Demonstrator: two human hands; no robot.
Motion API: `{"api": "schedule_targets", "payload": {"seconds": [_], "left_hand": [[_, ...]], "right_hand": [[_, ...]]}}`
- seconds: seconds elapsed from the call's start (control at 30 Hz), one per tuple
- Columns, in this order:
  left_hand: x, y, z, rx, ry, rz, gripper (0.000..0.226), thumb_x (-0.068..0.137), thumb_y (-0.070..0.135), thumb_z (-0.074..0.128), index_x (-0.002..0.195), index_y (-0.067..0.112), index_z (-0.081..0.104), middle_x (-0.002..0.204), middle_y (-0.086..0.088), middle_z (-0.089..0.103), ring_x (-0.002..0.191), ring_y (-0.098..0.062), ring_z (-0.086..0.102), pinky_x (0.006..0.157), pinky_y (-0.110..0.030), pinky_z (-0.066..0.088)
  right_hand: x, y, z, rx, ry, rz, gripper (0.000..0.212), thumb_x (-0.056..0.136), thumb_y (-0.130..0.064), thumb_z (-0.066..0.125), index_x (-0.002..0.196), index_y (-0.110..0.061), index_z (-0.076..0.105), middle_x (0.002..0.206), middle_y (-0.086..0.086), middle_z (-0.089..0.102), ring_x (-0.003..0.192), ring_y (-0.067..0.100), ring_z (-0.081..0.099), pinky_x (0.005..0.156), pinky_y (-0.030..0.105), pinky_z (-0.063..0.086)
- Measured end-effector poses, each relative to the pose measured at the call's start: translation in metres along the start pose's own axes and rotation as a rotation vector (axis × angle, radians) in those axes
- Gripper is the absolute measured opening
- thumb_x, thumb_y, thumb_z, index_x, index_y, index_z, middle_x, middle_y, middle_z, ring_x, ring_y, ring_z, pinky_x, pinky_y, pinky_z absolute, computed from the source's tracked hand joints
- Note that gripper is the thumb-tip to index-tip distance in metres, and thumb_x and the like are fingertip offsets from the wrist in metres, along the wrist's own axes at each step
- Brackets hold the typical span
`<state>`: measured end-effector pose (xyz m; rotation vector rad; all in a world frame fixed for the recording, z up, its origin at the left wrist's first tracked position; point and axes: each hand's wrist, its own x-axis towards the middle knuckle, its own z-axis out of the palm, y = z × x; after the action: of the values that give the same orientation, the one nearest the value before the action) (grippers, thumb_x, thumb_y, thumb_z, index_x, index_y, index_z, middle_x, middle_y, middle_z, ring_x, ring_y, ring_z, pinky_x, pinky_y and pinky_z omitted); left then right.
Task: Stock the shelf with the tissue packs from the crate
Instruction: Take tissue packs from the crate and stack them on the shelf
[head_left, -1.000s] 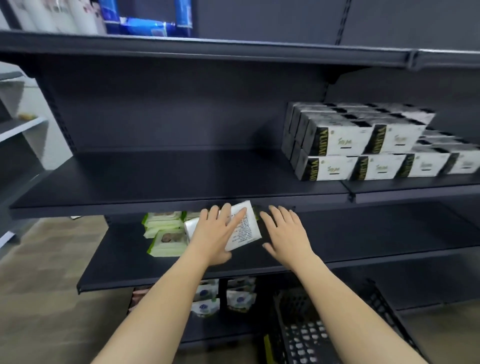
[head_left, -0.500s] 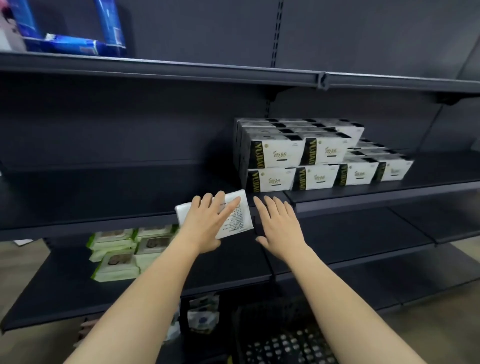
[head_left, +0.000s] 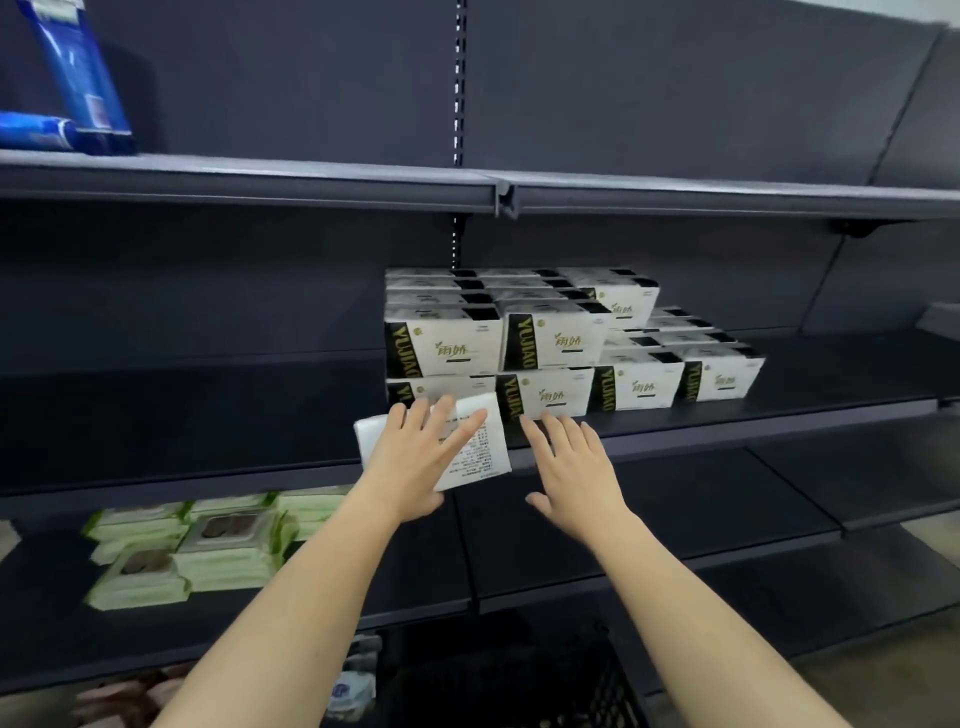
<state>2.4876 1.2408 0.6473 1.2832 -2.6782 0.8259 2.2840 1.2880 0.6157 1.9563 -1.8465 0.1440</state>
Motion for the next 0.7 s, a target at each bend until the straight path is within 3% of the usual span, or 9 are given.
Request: {"api": "schedule_targets", "payload": {"seconds": [0.3, 0.37, 0.43, 0.5, 0.63, 0.7], "left_hand": [[0.046, 0.014, 0.003, -0.057, 0.043, 0.101, 0.106, 0.078, 0.042, 0.062, 0.138, 0.026, -0.025, 0.153, -0.016, 0.006, 0.131, -0.036, 0.025, 0.104, -0.045, 0.023], [0.053, 0.017, 0.004, -0.053, 0.041, 0.108, 0.112, 0.070, 0.043, 0.070, 0.141, 0.025, -0.015, 0.152, -0.019, 0.017, 0.127, -0.038, 0.034, 0.101, -0.047, 0.030], [0.058, 0.023, 0.005, -0.073, 0.043, 0.104, 0.122, 0.046, 0.045, 0.082, 0.143, 0.022, 0.011, 0.139, -0.021, 0.042, 0.110, -0.038, 0.051, 0.087, -0.047, 0.044], [0.065, 0.031, 0.009, -0.086, 0.061, 0.110, 0.126, 0.030, 0.046, 0.084, 0.140, 0.021, 0.027, 0.128, -0.020, 0.053, 0.099, -0.037, 0.058, 0.077, -0.046, 0.049], [0.081, 0.059, 0.011, -0.045, 0.055, 0.154, 0.122, 0.045, 0.050, 0.079, 0.142, 0.023, 0.011, 0.138, -0.019, 0.046, 0.106, -0.036, 0.053, 0.085, -0.044, 0.045], [0.093, 0.076, 0.006, -0.044, 0.055, 0.147, 0.121, 0.041, 0.053, 0.078, 0.141, 0.022, 0.017, 0.135, -0.018, 0.048, 0.104, -0.034, 0.055, 0.083, -0.043, 0.047]], "right_hand": [[0.009, 0.036, 0.006, -0.046, 0.033, 0.076, 0.100, 0.061, -0.046, 0.081, 0.143, -0.011, 0.036, 0.135, 0.016, 0.049, 0.125, 0.035, 0.046, 0.104, 0.047, 0.036], [0.009, 0.044, 0.009, -0.024, 0.070, 0.091, 0.104, 0.049, -0.047, 0.086, 0.137, -0.011, 0.045, 0.127, 0.016, 0.056, 0.117, 0.034, 0.053, 0.098, 0.047, 0.043], [0.009, 0.054, 0.016, -0.010, 0.076, 0.091, 0.107, 0.041, -0.048, 0.089, 0.133, -0.010, 0.050, 0.122, 0.016, 0.059, 0.112, 0.035, 0.057, 0.093, 0.048, 0.047], [0.008, 0.066, 0.022, 0.001, 0.095, 0.084, 0.108, 0.037, -0.047, 0.090, 0.131, -0.009, 0.052, 0.120, 0.017, 0.061, 0.109, 0.035, 0.059, 0.091, 0.048, 0.049], [0.007, 0.097, 0.031, 0.011, 0.130, 0.063, 0.106, 0.034, -0.043, 0.091, 0.127, -0.008, 0.055, 0.115, 0.016, 0.062, 0.105, 0.034, 0.061, 0.090, 0.044, 0.049], [0.008, 0.117, 0.035, 0.010, 0.143, 0.044, 0.104, 0.034, -0.041, 0.091, 0.126, -0.007, 0.056, 0.112, 0.016, 0.063, 0.102, 0.033, 0.062, 0.088, 0.043, 0.050]]}}
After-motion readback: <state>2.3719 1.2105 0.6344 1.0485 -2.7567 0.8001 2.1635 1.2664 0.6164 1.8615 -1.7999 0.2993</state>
